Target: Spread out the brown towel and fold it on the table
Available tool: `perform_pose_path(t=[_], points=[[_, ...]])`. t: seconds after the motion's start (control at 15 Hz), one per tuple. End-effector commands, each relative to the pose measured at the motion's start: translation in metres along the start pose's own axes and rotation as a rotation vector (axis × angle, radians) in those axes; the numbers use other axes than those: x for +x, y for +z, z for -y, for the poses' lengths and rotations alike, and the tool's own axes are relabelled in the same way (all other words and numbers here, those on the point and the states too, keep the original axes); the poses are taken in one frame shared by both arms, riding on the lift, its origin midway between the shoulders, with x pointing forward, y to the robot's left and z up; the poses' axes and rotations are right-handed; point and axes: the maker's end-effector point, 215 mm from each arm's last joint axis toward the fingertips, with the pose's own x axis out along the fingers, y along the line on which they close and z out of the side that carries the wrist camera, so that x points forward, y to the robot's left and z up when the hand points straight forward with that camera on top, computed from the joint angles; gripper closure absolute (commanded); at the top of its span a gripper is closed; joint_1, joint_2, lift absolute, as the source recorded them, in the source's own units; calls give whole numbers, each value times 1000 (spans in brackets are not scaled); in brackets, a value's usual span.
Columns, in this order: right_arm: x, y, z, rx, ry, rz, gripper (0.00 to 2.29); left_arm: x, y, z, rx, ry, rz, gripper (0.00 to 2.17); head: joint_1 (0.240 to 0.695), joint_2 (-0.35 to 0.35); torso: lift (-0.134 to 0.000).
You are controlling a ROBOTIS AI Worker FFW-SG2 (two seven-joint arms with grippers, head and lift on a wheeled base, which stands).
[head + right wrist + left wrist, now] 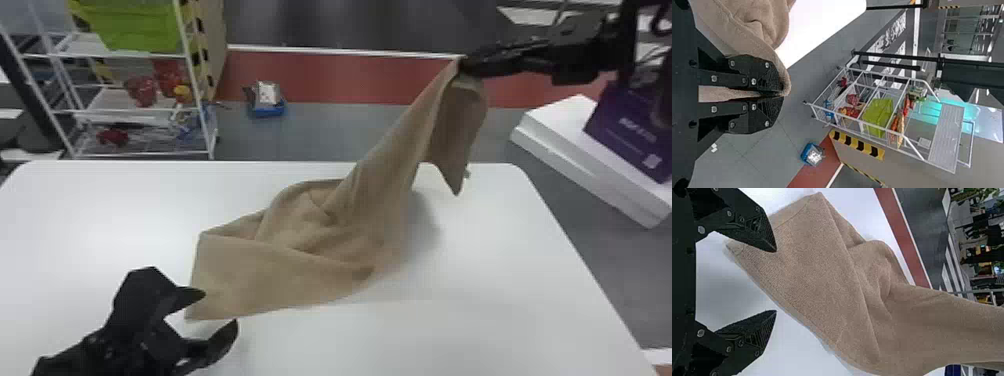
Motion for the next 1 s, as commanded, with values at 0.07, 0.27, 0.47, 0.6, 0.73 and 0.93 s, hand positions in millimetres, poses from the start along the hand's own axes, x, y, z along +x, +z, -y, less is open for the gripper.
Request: perform_pose_path(t=[0.07, 0.27, 0.47, 0.6, 0.73, 0.93], points=[[3, -1, -4, 0, 11, -2, 1031, 10, 1, -2, -25, -5, -21, 410, 695, -85, -124], [0, -2, -2, 5, 8, 2, 1031, 19, -6, 3, -41, -29, -69, 613, 695, -85, -124], [1, -2, -3, 7, 9, 4, 1031, 25, -7, 0, -43, -29, -76, 853, 695, -92, -124], [-1, -1, -1, 8, 5, 7, 1031, 22, -5, -5, -49, -16, -71, 1018, 695, -92, -124], [-2, -1, 0, 10, 4, 9, 1031, 17, 0, -13, -48, 3, -59, 1129, 695, -88, -124], [-8, 0, 4, 22, -3, 29, 1031, 2, 10, -30, -67, 44, -33, 1258, 695, -81, -124]])
